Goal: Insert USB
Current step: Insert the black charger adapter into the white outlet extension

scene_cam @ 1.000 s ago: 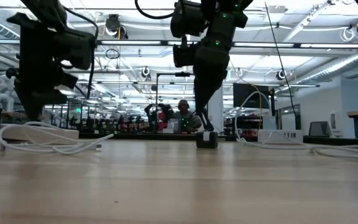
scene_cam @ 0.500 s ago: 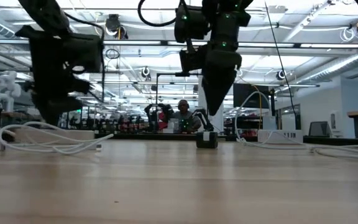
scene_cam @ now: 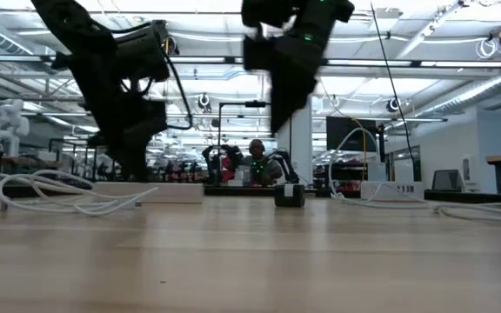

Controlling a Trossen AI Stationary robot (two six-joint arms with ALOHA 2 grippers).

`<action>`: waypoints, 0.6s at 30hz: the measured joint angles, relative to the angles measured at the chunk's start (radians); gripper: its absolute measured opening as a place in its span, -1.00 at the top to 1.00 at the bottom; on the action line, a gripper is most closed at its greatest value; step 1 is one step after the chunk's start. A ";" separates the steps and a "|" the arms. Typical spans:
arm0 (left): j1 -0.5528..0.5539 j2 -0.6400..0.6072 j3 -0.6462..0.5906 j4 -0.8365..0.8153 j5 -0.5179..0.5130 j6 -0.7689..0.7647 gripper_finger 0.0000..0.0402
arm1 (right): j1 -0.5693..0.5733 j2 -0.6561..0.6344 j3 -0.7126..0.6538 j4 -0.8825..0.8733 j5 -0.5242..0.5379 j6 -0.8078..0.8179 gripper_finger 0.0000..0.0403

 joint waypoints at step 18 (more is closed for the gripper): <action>-0.036 0.074 -0.003 0.184 0.029 0.044 0.99 | -0.059 0.246 -0.064 0.693 0.102 0.005 1.00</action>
